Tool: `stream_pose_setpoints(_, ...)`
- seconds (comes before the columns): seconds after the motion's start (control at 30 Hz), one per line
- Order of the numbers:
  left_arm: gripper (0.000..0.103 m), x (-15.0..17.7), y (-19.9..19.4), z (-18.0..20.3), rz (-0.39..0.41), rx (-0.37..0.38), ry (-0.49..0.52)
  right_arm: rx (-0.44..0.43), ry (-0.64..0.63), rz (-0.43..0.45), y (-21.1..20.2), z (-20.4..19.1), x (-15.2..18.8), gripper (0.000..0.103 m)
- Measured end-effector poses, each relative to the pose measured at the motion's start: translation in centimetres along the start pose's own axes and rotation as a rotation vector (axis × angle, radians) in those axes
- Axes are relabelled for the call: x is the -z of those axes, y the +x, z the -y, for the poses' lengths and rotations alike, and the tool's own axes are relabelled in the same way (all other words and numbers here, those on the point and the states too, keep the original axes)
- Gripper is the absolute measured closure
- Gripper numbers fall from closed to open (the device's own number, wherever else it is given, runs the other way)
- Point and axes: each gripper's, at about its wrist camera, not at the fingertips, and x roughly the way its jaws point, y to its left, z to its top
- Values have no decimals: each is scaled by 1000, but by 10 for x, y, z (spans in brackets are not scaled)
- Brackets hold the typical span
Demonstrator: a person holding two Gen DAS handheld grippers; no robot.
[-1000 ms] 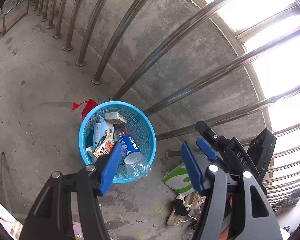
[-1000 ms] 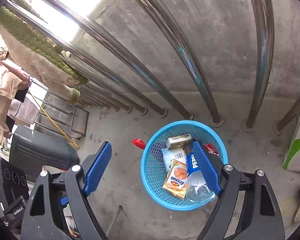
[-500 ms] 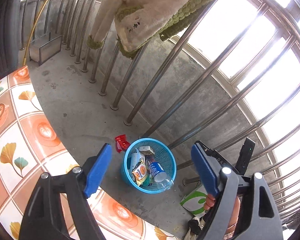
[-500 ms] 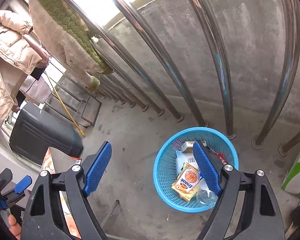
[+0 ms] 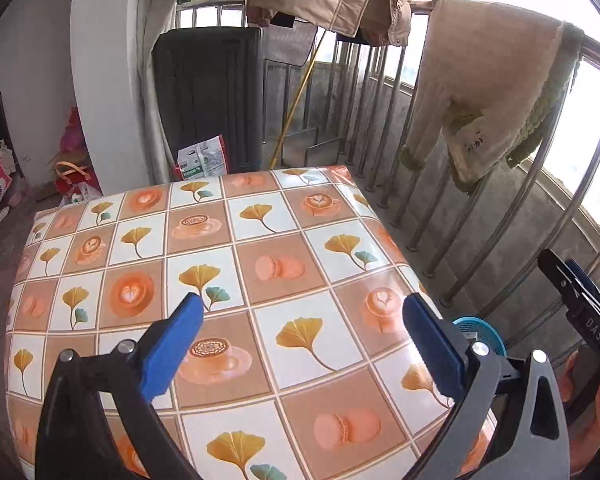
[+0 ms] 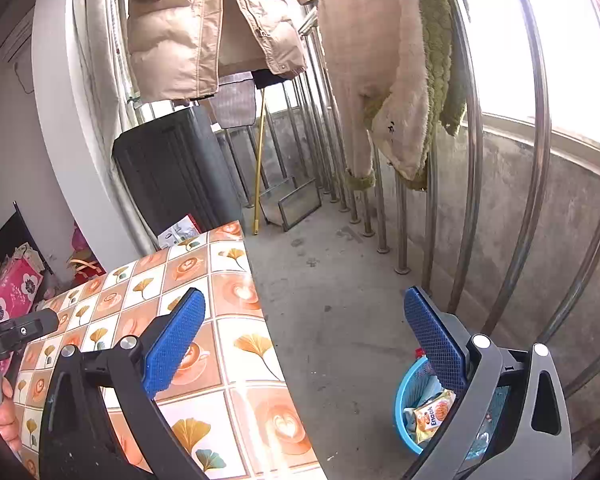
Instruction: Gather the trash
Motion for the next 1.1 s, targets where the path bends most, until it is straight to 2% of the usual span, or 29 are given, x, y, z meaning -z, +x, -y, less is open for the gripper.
stream_pose_setpoints(0.03,5,3,-4,-3,5,-16,-2,-10,-35,19,-6,-15,-1,7)
stream_pose_setpoints(0.1,5,22,-24,-31,43,-126,6,-33,-97,52,-19,-44,-1,7)
stream_pose_setpoints(0.13,5,24,-27,-34,46,-140,6,-48,-117,56,-24,-56,0,7)
stream_pose_setpoints(0.17,5,35,-34,-47,46,-189,-13,-74,-133,51,-29,-67,2,7)
stream_pose_setpoints(0.27,5,55,-44,-75,16,-246,-76,-86,-189,-1,-39,-95,13,7)
stream_pose_setpoints(0.3,5,67,-46,-81,0,-285,-96,-107,-208,-27,-43,-103,19,7)
stream_pose_setpoints(0.37,5,83,-48,-85,-5,-315,-118,-160,-215,-70,-50,-113,29,7)
stream_pose_setpoints(0.43,5,93,-51,-86,-13,-332,-130,-156,-213,-96,-59,-120,42,7)
stream_pose_setpoints(0.53,5,111,-51,-85,-56,-315,-129,-149,-226,-168,-65,-125,61,7)
stream_pose_setpoints(0.6,5,124,-40,-80,-137,-311,-112,-93,-252,-251,-67,-128,81,7)
stream_pose_setpoints(0.7,5,125,-36,-83,-172,-321,-115,-29,-308,-327,-73,-127,110,7)
stream_pose_setpoints(0.8,5,124,-32,-97,-182,-338,-133,29,-365,-364,-79,-122,132,7)
stream_pose_setpoints(0.9,5,113,-34,-112,-174,-348,-136,75,-348,-406,-85,-112,144,7)
stream_pose_setpoints(1.03,5,121,-34,-104,-178,-354,-137,123,-317,-412,-88,-101,144,7)
stream_pose_setpoints(1.1,5,118,-42,-62,-176,-362,-128,135,-296,-401,-90,-95,140,7)
